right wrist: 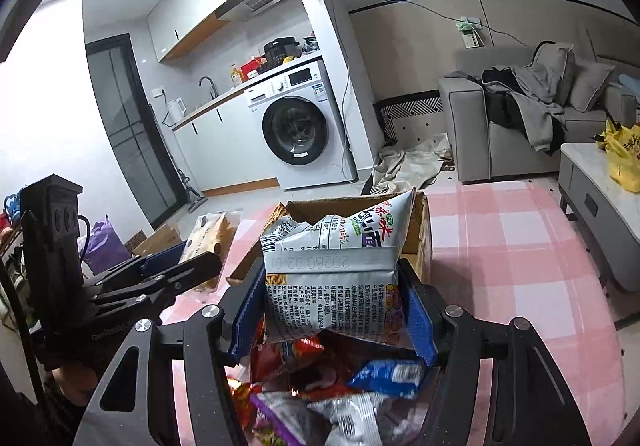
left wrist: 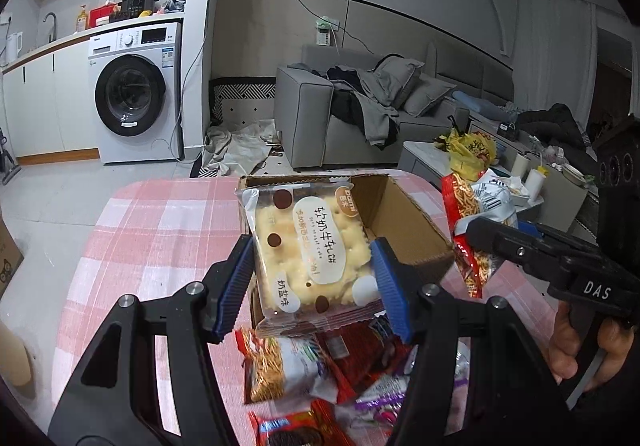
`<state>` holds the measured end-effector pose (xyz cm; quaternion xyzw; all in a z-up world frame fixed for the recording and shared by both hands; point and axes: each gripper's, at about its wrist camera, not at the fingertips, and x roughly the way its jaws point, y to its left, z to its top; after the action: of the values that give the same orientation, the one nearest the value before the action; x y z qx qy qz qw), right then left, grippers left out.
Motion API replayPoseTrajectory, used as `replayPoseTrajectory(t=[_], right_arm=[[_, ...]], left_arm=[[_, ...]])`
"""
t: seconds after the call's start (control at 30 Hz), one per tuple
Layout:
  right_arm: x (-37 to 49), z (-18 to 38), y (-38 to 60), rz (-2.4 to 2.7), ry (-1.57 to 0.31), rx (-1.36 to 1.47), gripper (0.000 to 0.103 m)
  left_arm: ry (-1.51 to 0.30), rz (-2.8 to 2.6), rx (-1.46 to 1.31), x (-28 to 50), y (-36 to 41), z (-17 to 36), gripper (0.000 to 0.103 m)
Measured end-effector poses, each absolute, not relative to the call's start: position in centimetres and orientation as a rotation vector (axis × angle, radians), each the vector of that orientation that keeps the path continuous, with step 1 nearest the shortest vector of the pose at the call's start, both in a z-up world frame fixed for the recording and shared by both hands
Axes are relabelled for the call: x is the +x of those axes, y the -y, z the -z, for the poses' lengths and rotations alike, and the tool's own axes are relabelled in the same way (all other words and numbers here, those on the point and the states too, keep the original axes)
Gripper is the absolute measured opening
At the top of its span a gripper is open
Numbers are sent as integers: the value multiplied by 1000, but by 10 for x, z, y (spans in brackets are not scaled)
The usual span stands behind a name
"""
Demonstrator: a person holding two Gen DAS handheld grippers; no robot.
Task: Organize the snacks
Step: 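Carry the bun pack and chip bag with both grippers over the cardboard box, then open both grippers to drop the bun pack and chip bag into the box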
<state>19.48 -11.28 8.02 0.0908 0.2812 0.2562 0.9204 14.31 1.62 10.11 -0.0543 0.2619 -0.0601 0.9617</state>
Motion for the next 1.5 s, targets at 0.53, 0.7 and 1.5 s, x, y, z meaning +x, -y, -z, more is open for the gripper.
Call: replayPoseTrajectory(t=[0.53, 0.7, 1.5], right_arm=[[242, -62, 101, -497, -615, 216, 63], [253, -56, 101, -494, -626, 221, 63], [258, -58, 106, -506, -651, 162, 101]], left_arm=[[-548, 132, -65, 204, -6, -81, 56], [-564, 131, -53, 219, 0, -73, 56], [-594, 117, -56, 233, -5, -62, 86]])
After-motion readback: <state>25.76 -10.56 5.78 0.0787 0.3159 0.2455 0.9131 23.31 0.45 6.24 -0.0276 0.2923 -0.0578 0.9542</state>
